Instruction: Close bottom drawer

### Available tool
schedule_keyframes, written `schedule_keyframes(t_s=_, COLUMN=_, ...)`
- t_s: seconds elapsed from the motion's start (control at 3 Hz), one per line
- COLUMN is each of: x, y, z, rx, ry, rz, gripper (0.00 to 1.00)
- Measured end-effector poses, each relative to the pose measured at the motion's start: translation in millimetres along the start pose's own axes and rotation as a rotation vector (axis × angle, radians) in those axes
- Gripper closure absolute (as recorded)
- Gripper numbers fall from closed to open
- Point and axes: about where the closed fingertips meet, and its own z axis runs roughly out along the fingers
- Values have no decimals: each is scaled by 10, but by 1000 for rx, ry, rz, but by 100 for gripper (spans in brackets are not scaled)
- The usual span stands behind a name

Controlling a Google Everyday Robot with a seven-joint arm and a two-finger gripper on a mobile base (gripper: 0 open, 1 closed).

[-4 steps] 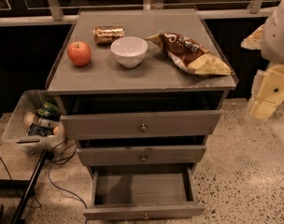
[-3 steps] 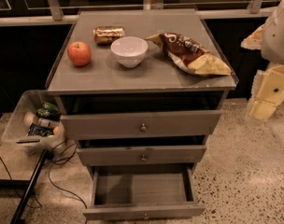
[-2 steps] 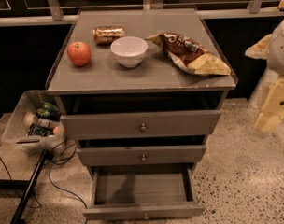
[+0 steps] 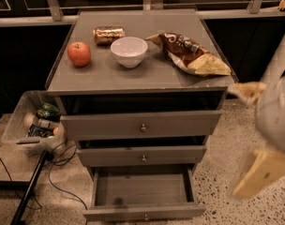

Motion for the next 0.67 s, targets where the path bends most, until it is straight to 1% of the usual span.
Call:
schedule_keyframes(t_s=0.33, x=-198, y=408, z=208, rx=56, ry=-86, rz=-57, gripper=18)
schedule_keyframes(t_s=0.67, x=-202, y=852, z=707, rx=8, ry=-128, rz=-83, gripper=42)
